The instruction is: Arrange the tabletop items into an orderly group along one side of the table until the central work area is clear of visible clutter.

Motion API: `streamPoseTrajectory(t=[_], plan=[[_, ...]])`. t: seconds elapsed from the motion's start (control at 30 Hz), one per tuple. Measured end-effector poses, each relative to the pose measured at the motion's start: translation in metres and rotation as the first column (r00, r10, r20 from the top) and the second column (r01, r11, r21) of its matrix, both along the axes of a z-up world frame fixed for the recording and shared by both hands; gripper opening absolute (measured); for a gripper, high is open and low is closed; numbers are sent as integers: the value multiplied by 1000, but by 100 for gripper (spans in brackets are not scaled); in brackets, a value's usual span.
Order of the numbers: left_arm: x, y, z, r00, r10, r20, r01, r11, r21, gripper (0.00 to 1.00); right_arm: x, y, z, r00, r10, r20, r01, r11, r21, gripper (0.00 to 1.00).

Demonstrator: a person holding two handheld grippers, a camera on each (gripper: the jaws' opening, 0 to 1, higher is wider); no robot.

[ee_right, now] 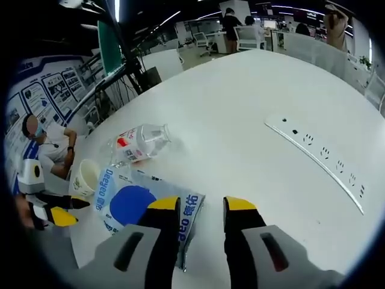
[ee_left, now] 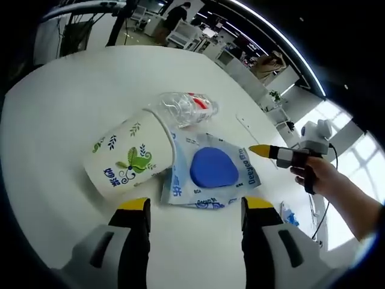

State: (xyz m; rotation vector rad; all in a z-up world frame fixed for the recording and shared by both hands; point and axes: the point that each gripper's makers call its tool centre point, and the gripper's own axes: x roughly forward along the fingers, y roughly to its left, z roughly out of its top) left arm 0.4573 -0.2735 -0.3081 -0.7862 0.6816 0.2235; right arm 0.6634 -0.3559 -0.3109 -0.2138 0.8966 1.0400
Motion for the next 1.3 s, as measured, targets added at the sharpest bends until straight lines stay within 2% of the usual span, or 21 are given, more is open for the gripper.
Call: streamPoseTrajectory(t=[0.1,0.13,0.2,0.23,0.63,0.97,1.07,1.17,1.3], plan=[[0,2,-3,1000,20,-5,-20,1000,8,52,0,1,-2,1000,-1,-7,1,1000,3,23],[-1,3,-6,1000,17,-19,-17,999,31,49,0,1,-4,1000,-1,-10,1,1000,-1,22],[-1,2,-9,999,30,-22,-30,999,17,47,1,1,-7,1000,-2,-15,2,1000,-2,22],[-1,3,-14,999,35,-26,-34,999,17,46,1,1,-8,1000,-2,-17,2,1000,-4,21],[3,11,-19,998,58,-34,-56,998,40,37,-3,0,-19,998,-15,-68,14,1000,-11,14],[10,13,-24,997,58,-40,-56,997,53,31,-8,8,-20,994,-5,-111,5,1000,3,3],[10,14,-25,997,56,-48,-53,997,58,27,-9,8,-20,993,-11,-114,11,1000,2,4],[10,16,-28,997,46,-62,-42,996,76,22,-8,8,-21,992,-20,-123,21,1000,6,3],[7,18,-33,996,39,-85,-31,995,96,12,-5,6,-23,984,-59,-170,64,998,24,3]])
